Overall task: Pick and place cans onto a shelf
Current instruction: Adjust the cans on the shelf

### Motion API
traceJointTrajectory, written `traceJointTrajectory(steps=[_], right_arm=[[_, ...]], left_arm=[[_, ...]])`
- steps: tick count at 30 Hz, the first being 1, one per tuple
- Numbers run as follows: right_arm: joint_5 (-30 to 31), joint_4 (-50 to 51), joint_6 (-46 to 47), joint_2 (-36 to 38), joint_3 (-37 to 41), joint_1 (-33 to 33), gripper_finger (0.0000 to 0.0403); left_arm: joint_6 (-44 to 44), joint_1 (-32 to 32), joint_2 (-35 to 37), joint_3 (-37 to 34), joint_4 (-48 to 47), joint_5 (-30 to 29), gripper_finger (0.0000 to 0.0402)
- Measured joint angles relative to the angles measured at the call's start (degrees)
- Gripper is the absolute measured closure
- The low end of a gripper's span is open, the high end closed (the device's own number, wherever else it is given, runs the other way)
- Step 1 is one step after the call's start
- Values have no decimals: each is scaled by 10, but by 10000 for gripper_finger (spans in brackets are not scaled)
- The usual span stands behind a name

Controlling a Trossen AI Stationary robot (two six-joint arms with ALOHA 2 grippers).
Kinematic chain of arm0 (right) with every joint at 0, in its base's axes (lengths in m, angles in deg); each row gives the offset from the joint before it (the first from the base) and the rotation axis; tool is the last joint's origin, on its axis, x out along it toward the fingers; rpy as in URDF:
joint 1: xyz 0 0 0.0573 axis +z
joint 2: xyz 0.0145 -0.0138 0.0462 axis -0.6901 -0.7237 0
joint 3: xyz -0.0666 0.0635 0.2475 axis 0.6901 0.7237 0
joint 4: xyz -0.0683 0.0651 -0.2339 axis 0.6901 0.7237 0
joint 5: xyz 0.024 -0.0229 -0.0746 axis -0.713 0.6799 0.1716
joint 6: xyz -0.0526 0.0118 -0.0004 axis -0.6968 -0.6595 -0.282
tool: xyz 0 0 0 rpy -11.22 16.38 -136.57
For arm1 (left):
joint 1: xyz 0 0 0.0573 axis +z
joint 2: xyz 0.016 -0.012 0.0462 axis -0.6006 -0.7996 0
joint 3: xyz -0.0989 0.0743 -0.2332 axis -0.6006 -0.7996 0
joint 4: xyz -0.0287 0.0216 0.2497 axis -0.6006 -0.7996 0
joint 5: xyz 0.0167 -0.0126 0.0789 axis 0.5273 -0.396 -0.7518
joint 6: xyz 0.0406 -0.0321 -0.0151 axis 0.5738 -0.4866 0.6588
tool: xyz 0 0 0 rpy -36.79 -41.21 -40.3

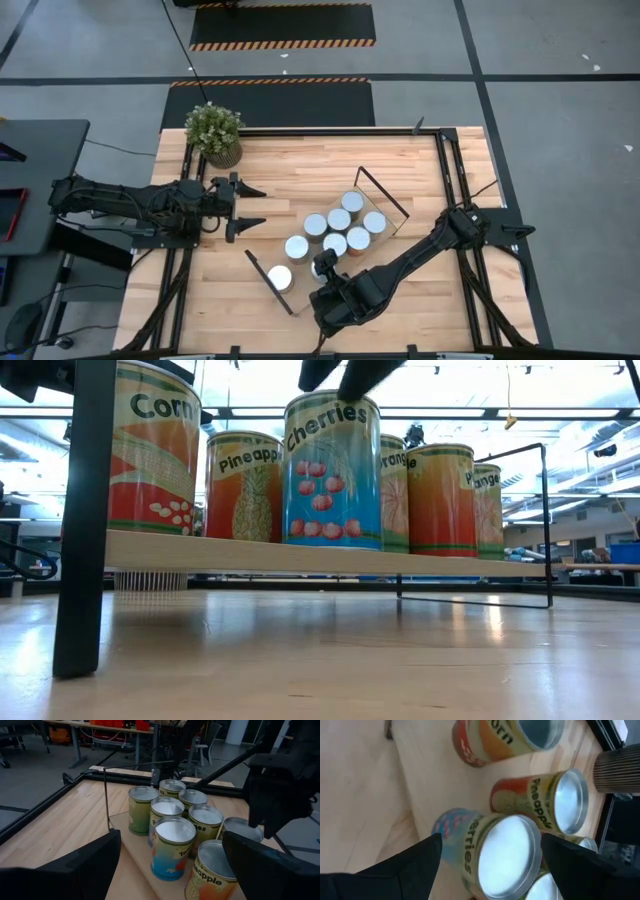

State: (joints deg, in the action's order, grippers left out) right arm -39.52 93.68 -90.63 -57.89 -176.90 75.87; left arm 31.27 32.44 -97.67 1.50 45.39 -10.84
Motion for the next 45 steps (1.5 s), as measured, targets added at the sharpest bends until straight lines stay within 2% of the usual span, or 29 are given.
traceJointTrajectory(steps=[4,25,33,36,39,42,45], right_arm=[[42,1,-3,0,15,-1,56],[43,-26,-32,1,19,-42,56],[41,-6,-42,2,-51,-29,56],[45,56,-11,2,-78,-26,56],[47,142,58,3,-87,-26,56],[25,213,132,6,-82,-27,56],[13,217,165,14,-64,-20,56]], left_arm=[[0,0,0,0,0,0,46],[0,0,0,0,0,0,46],[0,0,0,0,0,0,46],[0,0,0,0,-3,0,46],[0,0,0,0,-5,0,46],[0,0,0,0,-4,0,46],[0,0,0,0,-4,0,46]])
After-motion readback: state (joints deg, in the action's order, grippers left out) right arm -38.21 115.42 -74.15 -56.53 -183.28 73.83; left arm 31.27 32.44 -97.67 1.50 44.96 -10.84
